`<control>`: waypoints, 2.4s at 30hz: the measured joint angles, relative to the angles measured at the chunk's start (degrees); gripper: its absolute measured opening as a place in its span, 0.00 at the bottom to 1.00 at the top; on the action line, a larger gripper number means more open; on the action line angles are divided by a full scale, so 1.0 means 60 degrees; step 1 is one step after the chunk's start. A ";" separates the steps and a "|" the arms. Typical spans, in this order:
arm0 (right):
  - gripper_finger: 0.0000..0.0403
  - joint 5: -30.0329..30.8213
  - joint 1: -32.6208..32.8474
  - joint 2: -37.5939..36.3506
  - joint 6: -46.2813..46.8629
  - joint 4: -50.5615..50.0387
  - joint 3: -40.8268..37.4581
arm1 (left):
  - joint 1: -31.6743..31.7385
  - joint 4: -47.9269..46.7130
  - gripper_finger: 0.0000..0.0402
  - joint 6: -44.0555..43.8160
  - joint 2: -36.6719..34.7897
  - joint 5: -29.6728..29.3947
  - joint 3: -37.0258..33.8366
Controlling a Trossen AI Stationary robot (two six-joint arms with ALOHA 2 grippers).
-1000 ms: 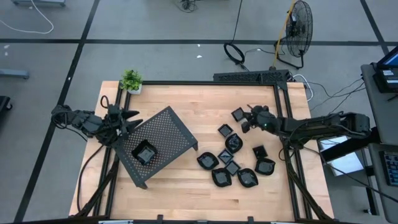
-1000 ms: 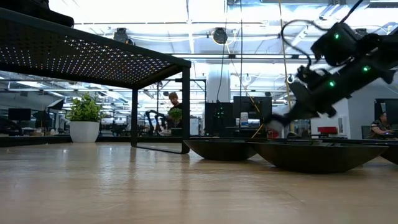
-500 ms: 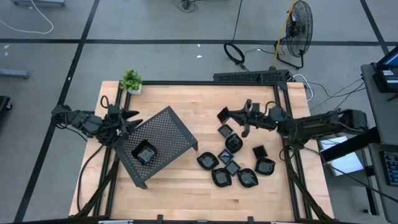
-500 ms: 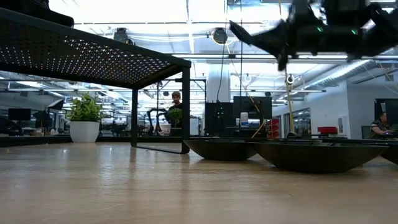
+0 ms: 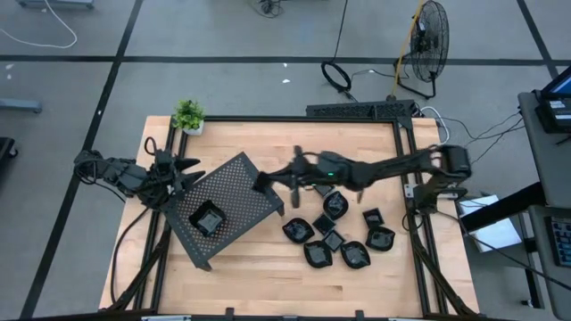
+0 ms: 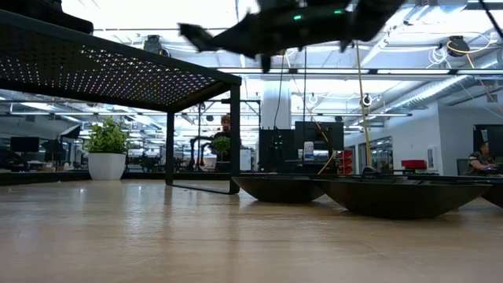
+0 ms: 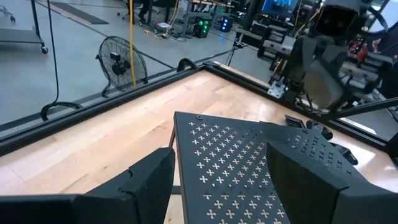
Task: Pick & Place Mini shaped plates
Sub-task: Put the square plate on the shelf
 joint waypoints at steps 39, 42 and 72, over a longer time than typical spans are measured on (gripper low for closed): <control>0.33 0.0273 0.0230 0.0044 -0.0911 -0.5897 0.1731 | 0.0002 0.0006 0.64 -0.0001 0.0000 0.0013 0.0000; 0.34 0.0552 0.0589 -0.0519 -0.0342 -0.6811 0.1080 | 0.0000 0.0006 0.64 0.0002 0.0000 0.0025 0.0000; 0.02 0.0183 -0.0020 0.0014 -0.1597 -0.0174 -0.1331 | 0.0000 -0.0031 0.64 0.0002 -0.0004 0.0538 0.0004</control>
